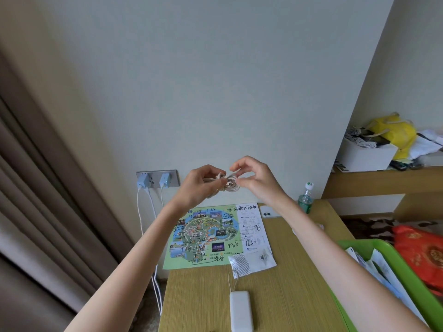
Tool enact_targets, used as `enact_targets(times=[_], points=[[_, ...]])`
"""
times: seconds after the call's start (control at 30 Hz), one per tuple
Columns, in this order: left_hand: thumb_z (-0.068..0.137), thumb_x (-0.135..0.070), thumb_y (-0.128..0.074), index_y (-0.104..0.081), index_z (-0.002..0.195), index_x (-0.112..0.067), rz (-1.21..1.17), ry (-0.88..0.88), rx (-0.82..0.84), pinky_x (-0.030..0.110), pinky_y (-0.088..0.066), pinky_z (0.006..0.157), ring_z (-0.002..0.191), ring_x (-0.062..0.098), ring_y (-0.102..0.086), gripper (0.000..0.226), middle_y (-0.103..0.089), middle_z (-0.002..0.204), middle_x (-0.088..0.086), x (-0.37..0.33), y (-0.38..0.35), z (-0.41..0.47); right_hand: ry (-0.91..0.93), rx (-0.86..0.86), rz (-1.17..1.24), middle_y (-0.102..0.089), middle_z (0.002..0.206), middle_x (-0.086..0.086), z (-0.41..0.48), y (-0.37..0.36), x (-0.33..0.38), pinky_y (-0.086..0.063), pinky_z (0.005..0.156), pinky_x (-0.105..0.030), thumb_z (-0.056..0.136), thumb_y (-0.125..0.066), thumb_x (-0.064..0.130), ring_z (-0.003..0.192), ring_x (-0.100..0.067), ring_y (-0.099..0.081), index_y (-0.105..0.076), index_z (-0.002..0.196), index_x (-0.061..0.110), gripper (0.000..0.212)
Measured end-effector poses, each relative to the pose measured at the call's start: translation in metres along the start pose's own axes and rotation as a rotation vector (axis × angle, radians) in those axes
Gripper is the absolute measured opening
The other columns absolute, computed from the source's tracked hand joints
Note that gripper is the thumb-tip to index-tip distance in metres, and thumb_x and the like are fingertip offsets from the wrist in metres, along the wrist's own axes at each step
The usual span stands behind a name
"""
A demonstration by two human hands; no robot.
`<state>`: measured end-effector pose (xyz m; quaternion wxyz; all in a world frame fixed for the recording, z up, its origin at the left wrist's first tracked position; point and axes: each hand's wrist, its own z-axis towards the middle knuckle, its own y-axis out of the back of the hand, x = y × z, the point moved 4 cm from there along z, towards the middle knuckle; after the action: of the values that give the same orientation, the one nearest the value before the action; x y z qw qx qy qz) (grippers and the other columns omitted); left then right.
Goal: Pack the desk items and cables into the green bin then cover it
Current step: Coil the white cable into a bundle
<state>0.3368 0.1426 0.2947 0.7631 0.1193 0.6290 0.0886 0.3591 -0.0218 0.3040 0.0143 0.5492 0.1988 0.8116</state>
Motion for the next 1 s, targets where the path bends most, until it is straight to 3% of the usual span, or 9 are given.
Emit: enact_targets(times=[0.13,0.27,0.37,0.53,0.6,0.7,0.87,0.93,1.0], points=[[0.086,-0.013,-0.071,-0.063,0.103,0.003,-0.064,0.067,0.006,0.016,-0.036,0.046,0.050,0.007,-0.046,0.025,-0.062,0.072,0.008,0.014,-0.027,-0.003,0.098,-0.041,-0.249,-0.062,0.099,0.009,-0.024,0.007,-0.017,-0.051,0.079,-0.033,0.079,-0.073,0.005,0.094,-0.006,-0.060,-0.066,0.092,0.018,0.020],[0.087,-0.015,-0.070,-0.065,0.100,0.002,-0.083,0.101,0.055,0.015,-0.037,0.048,0.049,0.005,-0.047,0.022,-0.060,0.064,-0.001,0.024,-0.062,-0.007,0.158,-0.119,-0.333,-0.057,0.098,0.011,-0.054,0.024,-0.040,-0.050,0.074,-0.029,0.077,-0.080,0.016,0.091,-0.004,-0.059,-0.065,0.087,0.019,0.018],[0.089,-0.015,-0.069,-0.066,0.098,0.001,-0.087,0.121,0.113,0.014,-0.036,0.047,0.047,0.003,-0.044,0.019,-0.059,0.056,-0.009,0.029,-0.090,-0.008,0.148,-0.163,-0.361,-0.054,0.097,0.012,-0.074,0.042,-0.057,-0.053,0.072,-0.037,0.077,-0.080,0.018,0.088,-0.007,-0.059,-0.066,0.085,0.018,0.016],[0.091,-0.015,-0.065,-0.066,0.099,0.004,-0.089,0.117,0.260,0.018,-0.031,0.052,0.053,0.009,-0.039,0.021,-0.053,0.058,-0.007,0.026,-0.146,-0.007,0.092,-0.218,-0.294,-0.047,0.094,0.012,-0.106,0.081,-0.083,-0.044,0.077,-0.022,0.081,-0.075,0.017,0.092,-0.005,-0.056,-0.063,0.085,0.021,0.014],[0.091,-0.017,-0.066,-0.066,0.097,0.002,-0.095,0.115,0.316,0.024,-0.029,0.056,0.058,0.014,-0.037,0.020,-0.053,0.066,0.002,0.024,-0.171,-0.006,0.058,-0.279,-0.285,-0.048,0.095,0.009,-0.120,0.101,-0.096,-0.048,0.080,-0.028,0.085,-0.071,0.016,0.093,-0.006,-0.055,-0.061,0.088,0.016,0.011],[0.092,-0.019,-0.066,-0.067,0.093,0.002,-0.078,0.120,0.415,0.020,-0.028,0.053,0.055,0.012,-0.035,0.021,-0.049,0.065,0.005,0.022,-0.212,-0.004,-0.019,-0.357,-0.328,-0.054,0.096,0.003,-0.142,0.129,-0.114,-0.050,0.079,-0.041,0.093,-0.063,0.018,0.092,-0.016,-0.058,-0.056,0.092,0.010,0.010],[0.091,-0.017,-0.066,-0.061,0.094,0.015,-0.055,0.156,0.543,0.021,-0.024,0.051,0.052,0.011,-0.028,0.033,-0.032,0.059,0.000,0.026,-0.284,0.001,-0.167,-0.383,-0.358,-0.062,0.086,-0.008,-0.180,0.183,-0.141,-0.052,0.076,-0.043,0.095,-0.060,0.018,0.083,-0.021,-0.063,-0.055,0.090,0.005,0.014],[0.092,-0.016,-0.064,-0.060,0.093,0.015,-0.030,0.145,0.591,0.017,-0.027,0.051,0.050,0.008,-0.030,0.031,-0.032,0.060,0.000,0.030,-0.311,0.001,-0.201,-0.387,-0.349,-0.064,0.080,-0.005,-0.195,0.204,-0.151,-0.055,0.071,-0.034,0.094,-0.061,0.015,0.078,-0.014,-0.065,-0.056,0.087,0.005,0.013],[0.092,-0.018,-0.064,-0.065,0.096,0.008,0.042,0.106,0.634,0.018,-0.033,0.054,0.054,0.006,-0.039,0.026,-0.046,0.064,-0.001,0.035,-0.337,0.001,-0.233,-0.415,-0.336,-0.061,0.072,0.004,-0.211,0.224,-0.163,-0.047,0.063,-0.013,0.092,-0.063,0.010,0.071,0.001,-0.062,-0.056,0.083,0.008,0.011]])
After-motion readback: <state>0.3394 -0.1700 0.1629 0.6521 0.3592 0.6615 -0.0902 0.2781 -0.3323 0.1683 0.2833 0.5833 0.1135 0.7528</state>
